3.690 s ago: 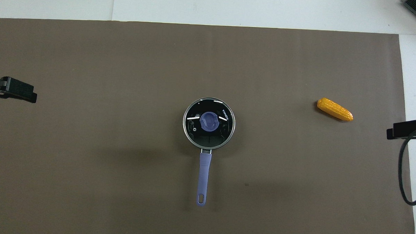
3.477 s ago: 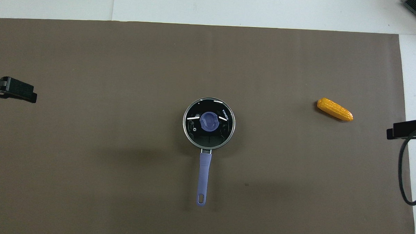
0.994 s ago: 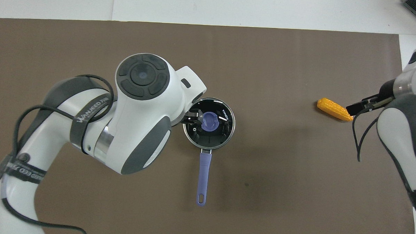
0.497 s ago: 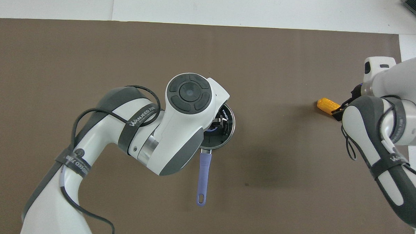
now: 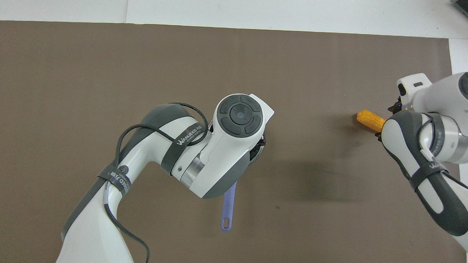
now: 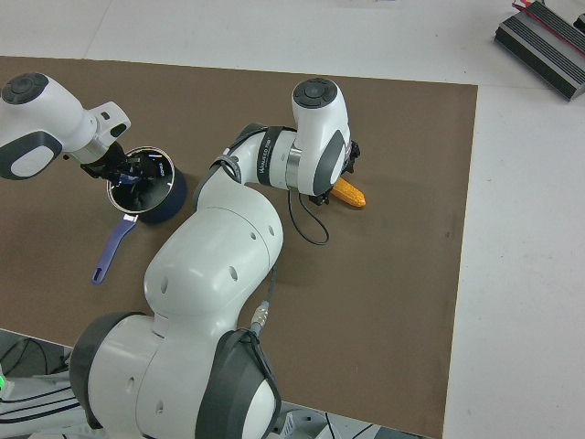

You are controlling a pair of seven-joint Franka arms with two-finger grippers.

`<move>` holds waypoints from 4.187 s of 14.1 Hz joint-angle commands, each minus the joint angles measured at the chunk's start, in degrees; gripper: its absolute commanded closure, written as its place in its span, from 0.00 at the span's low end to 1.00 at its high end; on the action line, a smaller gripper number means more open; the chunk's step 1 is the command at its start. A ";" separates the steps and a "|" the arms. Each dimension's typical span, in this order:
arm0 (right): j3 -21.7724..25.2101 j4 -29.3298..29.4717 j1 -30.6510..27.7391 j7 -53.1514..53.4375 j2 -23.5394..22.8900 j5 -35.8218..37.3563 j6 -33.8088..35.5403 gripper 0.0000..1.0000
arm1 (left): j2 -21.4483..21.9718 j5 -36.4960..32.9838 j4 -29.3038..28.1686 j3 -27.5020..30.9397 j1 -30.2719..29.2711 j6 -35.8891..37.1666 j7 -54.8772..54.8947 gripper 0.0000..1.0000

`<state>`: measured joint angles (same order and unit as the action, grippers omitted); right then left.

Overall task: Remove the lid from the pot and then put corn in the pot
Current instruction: 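Grasp the lid knob with the left gripper while the right gripper grasps corn, then lift the lid with the left gripper while the right gripper lifts the corn, then set the lid down with the left gripper while the right gripper carries corn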

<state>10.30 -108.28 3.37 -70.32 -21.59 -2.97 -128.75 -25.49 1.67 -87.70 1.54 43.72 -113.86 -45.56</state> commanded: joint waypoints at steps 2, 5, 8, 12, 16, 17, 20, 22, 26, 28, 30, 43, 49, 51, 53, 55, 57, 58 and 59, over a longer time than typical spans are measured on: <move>-0.10 -0.88 -0.29 -2.54 -0.56 -1.95 -1.86 0.10 | -1.23 0.61 2.53 0.48 0.05 0.56 -0.41 0.18; -0.10 -1.32 -0.29 -2.02 -0.47 -1.95 -2.12 0.73 | -1.32 0.44 2.53 0.48 -0.04 0.21 -0.41 0.28; -0.19 -0.36 -0.73 5.24 -0.47 -2.12 -0.11 1.00 | -1.23 0.35 2.44 0.48 -0.04 0.30 -0.41 0.92; 0.07 3.50 -0.65 19.38 5.31 -2.39 7.53 1.00 | 0.70 0.26 2.70 1.36 -0.39 2.05 -0.41 1.00; 0.51 3.77 -0.73 35.91 12.17 -1.25 14.03 1.00 | 2.90 0.26 3.76 2.67 -0.39 4.42 -0.94 1.00; 0.51 3.77 -0.73 38.73 13.93 -1.16 15.96 1.00 | 3.42 0.26 3.76 2.85 -0.39 4.52 -0.94 1.00; 0.60 4.82 -0.65 43.41 18.06 -0.98 21.76 1.00 | 5.80 0.09 3.67 5.39 -0.39 5.57 -0.94 1.00; 0.51 6.84 -0.21 46.83 19.91 0.24 26.59 1.00 | 7.38 -1.05 3.06 7.15 -0.39 6.01 -1.03 1.00; -0.81 9.92 1.98 55.44 21.33 2.44 33.73 1.00 | 10.28 -1.76 -0.89 9.36 -3.46 7.32 -0.59 1.00; -0.98 9.93 5.14 62.01 21.50 3.06 33.91 1.00 | 11.42 -4.30 -3.26 9.27 -6.00 7.42 -0.06 1.00; -1.16 9.66 8.74 70.19 21.77 3.32 33.74 1.00 | 12.30 -4.57 -5.46 9.27 -8.64 7.07 2.12 1.00; -1.77 12.29 28.27 102.04 11.75 -4.39 22.76 1.00 | 21.27 -6.41 -37.00 9.27 -26.57 -13.04 29.28 1.00; -3.79 20.73 31.16 105.90 1.30 -4.67 20.21 1.00 | 21.18 -9.32 -40.27 9.27 -35.01 -16.75 41.24 0.58; -3.80 20.74 32.84 107.22 -0.81 -4.50 17.49 1.00 | 21.01 -9.32 -39.92 9.27 -35.28 -17.01 42.65 0.00; -3.80 21.17 34.23 108.10 -3.88 -4.15 15.38 1.00 | 20.66 -9.32 -39.31 9.18 -34.50 -17.01 42.13 0.00; -3.80 20.83 34.95 108.20 -4.95 -4.15 13.18 1.00 | 19.96 -9.06 -37.29 8.83 -33.70 -17.01 40.38 0.00; -3.80 19.52 34.86 108.11 -5.30 -4.06 11.42 1.00 | 18.20 -8.53 -34.23 8.74 -30.29 -17.01 36.96 0.00; -3.80 18.90 35.04 107.85 -5.22 -4.06 11.50 1.00 | 16.98 -8.18 -32.47 8.74 -28.79 -17.01 34.77 0.00; -3.80 18.20 35.04 107.50 -5.22 -4.06 11.50 1.00 | 16.09 -7.48 -30.62 8.66 -27.30 -16.93 33.87 0.00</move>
<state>6.51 -89.19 38.50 36.65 -26.90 -6.50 -116.65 -6.68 -6.16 -122.45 9.72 13.26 -130.82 -8.62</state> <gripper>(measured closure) 0.643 0.000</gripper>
